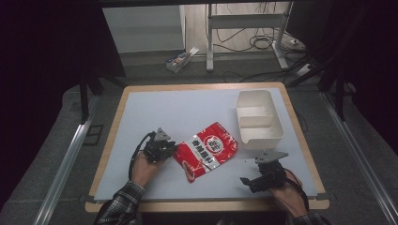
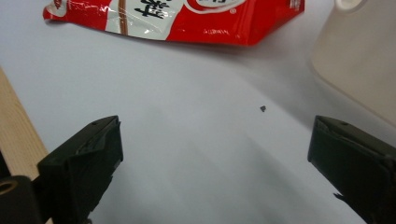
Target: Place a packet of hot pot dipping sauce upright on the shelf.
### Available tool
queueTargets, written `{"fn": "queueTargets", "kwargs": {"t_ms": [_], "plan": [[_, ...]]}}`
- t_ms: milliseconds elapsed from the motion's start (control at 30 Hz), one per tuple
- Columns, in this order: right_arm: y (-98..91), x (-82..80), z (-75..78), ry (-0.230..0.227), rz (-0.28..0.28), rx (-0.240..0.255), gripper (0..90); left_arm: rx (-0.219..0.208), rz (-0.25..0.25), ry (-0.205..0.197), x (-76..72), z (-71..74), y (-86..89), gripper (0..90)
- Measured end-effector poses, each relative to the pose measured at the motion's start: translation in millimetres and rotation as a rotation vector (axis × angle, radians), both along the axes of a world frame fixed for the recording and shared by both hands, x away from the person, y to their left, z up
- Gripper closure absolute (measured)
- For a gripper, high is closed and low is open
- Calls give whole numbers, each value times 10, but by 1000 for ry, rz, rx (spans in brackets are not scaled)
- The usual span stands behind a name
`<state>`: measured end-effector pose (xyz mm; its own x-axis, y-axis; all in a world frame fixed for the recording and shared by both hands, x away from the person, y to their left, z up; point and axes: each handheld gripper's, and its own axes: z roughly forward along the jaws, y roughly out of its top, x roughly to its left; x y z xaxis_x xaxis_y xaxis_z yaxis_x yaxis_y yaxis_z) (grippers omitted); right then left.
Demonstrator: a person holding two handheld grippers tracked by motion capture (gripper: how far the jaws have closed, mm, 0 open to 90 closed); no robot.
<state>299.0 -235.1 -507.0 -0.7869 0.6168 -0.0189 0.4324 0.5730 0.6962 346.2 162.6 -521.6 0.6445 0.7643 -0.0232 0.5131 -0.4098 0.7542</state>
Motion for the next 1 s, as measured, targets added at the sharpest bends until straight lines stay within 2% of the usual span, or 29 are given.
{"fn": "queueTargets", "kwargs": {"t_ms": [33, 67, 133, 200, 333, 467, 533, 600, 700, 833, 1000], "plan": [[3, 4, -3, -5, 1, -2, 5, -20, -5, -14, -40, 22, 8, 679], [3, 4, -3, -5, 1, -2, 5, -20, -5, -14, -40, 22, 8, 636], [22, 17, -16, -2, 1, -6, 1, -36, -8, -32, -143, 51, 31, 573], [38, 29, -27, 11, 6, -6, 4, -51, -11, -45, -221, 59, 57, 470], [107, 50, -55, 27, 23, 16, 13, -55, -6, -60, -369, 65, 129, 294], [202, 89, -84, 36, 30, 31, 12, -48, 1, -78, -525, 75, 207, 198], [237, 114, -91, 30, 34, 35, 11, -46, 1, -80, -552, 76, 218, 170], [280, 144, -97, 28, 33, 42, 11, -31, -2, -86, -653, 72, 259, 146], [337, 196, -112, 44, 29, 66, 11, -26, -9, -81, -716, 61, 285, 113], [392, 252, -145, 51, 22, 67, 11, -32, -17, -80, -781, 58, 306, 106], [479, 308, -208, 71, 10, 39, 11, -20, -19, -78, -791, 50, 300, 108]]}}
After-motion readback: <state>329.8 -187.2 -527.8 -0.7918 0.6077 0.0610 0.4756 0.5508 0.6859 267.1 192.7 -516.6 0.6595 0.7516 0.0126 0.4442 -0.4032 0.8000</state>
